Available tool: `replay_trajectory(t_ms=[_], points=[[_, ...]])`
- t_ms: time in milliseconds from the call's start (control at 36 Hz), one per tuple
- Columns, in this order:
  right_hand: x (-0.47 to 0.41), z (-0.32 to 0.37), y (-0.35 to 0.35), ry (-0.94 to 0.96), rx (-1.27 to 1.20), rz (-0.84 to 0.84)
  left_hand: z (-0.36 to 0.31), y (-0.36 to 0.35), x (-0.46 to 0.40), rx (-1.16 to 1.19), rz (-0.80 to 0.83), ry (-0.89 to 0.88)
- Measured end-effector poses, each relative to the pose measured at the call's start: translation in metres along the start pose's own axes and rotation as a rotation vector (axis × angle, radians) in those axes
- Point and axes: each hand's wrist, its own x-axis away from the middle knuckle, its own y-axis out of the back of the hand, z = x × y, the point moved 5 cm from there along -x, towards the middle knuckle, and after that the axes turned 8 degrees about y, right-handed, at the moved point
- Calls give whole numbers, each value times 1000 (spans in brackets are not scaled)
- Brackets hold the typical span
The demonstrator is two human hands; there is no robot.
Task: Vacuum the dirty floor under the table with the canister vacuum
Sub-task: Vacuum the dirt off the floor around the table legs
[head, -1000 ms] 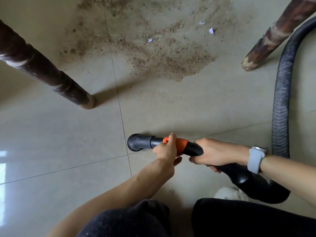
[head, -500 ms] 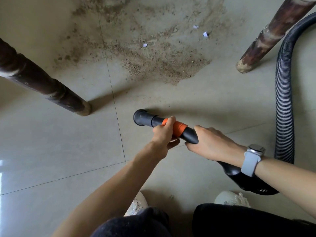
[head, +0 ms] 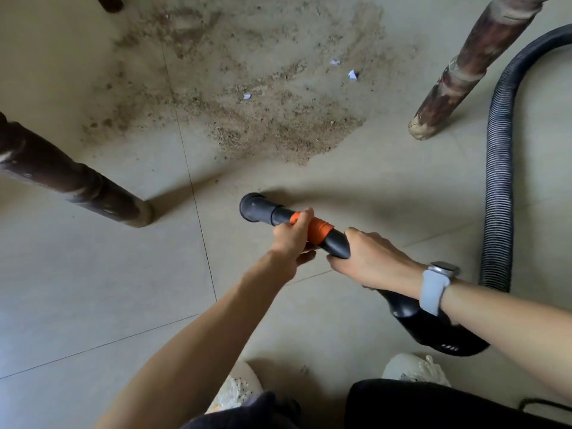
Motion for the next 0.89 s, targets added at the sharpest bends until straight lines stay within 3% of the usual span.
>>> replay_trajectory(t_ms=[194,333,472,667,889], points=[[-29,32,-17,96,-20,29,-15,43,-14,3,-108,-46],[-31,40,-39,149,-232,114,-23,80,-19,-11,-149,-102],[-31,38,-52,151,-290,159,-33,101,-24,-23,-150,-143],[-36,51,-40,198,-152,43,-53,99,-23,6,-135,-167],[-5,21,-29,74,-92,9,-33,61,-14,-64,-23,-160]])
